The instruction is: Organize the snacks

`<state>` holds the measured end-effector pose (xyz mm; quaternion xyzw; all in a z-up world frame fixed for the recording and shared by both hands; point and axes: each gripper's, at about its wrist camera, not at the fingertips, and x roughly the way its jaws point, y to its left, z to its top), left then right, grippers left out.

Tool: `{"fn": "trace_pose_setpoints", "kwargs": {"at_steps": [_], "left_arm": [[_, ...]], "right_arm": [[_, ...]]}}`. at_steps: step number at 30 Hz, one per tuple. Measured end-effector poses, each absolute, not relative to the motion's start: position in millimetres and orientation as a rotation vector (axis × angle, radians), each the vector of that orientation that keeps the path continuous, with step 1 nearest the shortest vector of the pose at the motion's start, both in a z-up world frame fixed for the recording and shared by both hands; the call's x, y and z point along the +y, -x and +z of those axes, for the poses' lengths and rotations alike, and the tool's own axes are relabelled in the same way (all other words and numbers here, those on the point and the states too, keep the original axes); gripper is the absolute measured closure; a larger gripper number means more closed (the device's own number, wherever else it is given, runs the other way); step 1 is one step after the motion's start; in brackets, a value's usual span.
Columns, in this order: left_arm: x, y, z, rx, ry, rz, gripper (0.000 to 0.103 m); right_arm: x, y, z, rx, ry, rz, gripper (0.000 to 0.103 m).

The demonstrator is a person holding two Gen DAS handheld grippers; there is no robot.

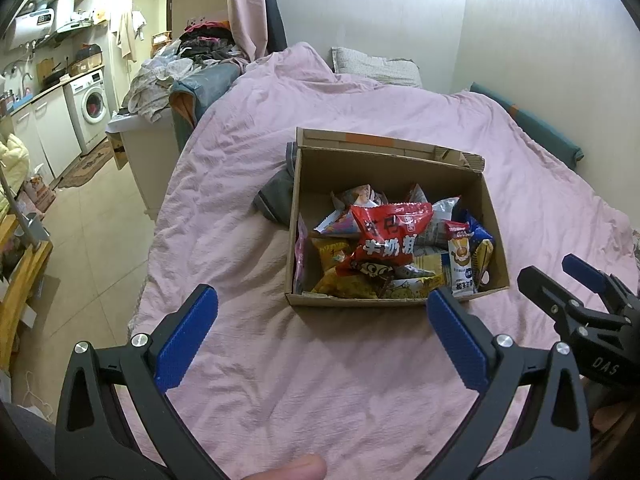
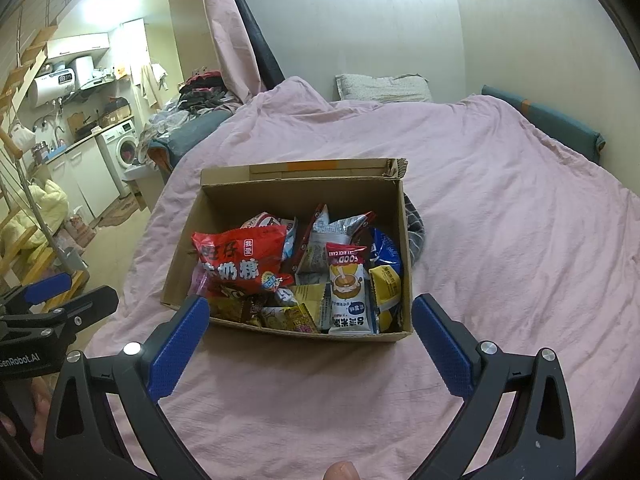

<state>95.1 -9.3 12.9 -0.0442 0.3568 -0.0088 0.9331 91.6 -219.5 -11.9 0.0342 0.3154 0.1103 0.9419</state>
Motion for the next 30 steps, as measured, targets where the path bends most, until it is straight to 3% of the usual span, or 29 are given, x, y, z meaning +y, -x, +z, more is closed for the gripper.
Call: {"fn": "trace_pose_setpoints", "kwargs": {"at_steps": [30], "left_arm": [[-4.8,-94.7,8.6,0.744,0.105,-0.015,0.000]], "right_arm": [[-219.6,-92.4,-13.7,0.654,-0.071,0.227,0.000]]}}
